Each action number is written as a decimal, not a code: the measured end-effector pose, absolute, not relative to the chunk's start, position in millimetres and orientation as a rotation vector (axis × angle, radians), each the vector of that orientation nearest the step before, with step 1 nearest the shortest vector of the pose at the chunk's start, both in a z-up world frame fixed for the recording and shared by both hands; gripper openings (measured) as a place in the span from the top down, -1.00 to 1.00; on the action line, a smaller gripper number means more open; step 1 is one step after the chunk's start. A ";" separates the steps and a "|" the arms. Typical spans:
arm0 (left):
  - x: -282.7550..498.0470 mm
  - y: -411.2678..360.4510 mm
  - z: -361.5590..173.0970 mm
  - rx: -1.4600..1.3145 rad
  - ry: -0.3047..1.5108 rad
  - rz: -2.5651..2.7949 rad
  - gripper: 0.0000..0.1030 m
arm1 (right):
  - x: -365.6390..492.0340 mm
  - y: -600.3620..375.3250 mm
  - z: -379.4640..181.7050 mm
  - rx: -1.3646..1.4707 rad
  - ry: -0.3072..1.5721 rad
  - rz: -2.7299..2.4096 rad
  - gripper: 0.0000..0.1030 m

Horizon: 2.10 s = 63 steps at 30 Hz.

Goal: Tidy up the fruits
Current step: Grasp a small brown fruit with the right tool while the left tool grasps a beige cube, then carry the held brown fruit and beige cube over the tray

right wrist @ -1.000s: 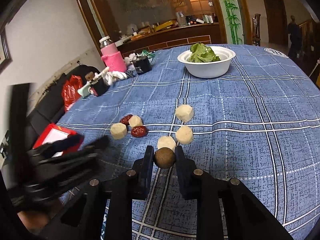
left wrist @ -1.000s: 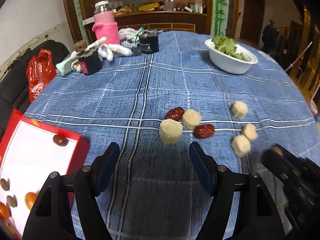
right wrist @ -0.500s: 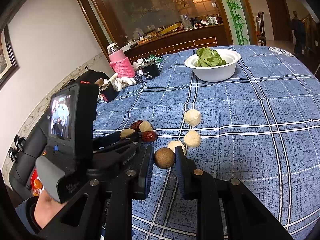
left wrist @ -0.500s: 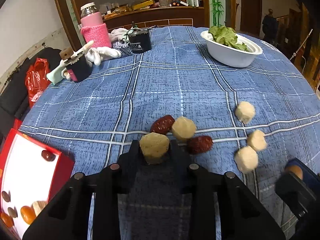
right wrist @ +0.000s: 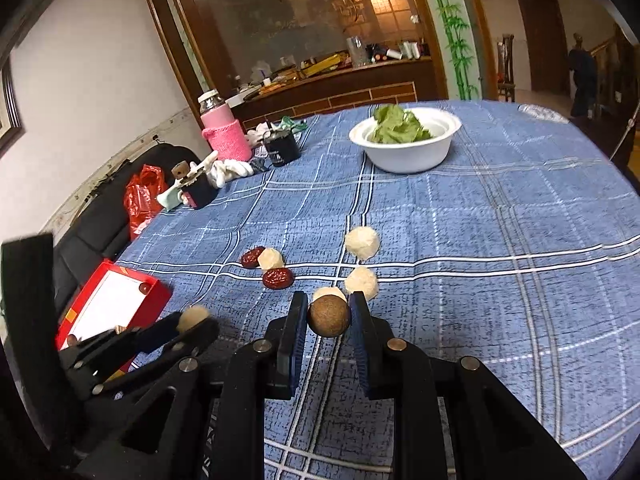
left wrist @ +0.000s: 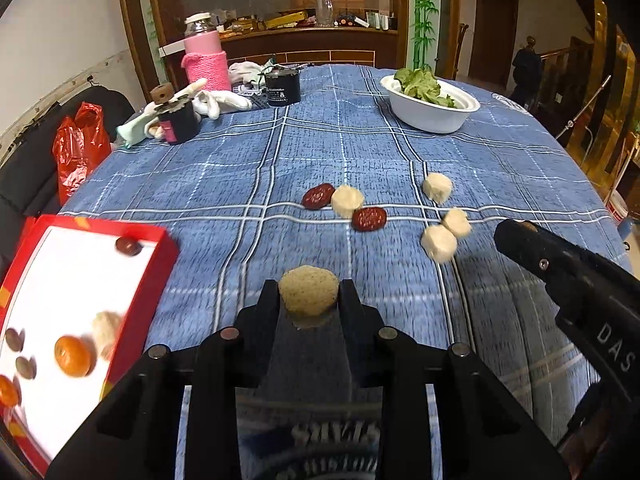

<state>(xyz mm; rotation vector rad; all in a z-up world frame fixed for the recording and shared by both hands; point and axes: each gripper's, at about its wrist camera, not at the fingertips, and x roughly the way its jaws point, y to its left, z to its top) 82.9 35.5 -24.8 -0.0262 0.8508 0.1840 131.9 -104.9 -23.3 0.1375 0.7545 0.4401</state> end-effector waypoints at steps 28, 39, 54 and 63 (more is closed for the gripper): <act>31.3 40.4 -16.9 -0.068 0.817 0.151 0.46 | 49.0 -100.2 -25.5 0.041 0.757 0.406 0.57; 24.3 43.8 -15.0 -0.071 0.812 0.159 0.46 | 42.7 -91.6 -22.4 0.024 0.749 0.414 0.57; 15.5 51.1 -12.3 -0.082 0.810 0.177 0.46 | 37.9 -82.0 -20.8 0.005 0.744 0.440 0.57; 9.8 60.1 -11.6 -0.095 0.807 0.181 0.46 | 36.3 -73.0 -20.6 -0.014 0.748 0.457 0.57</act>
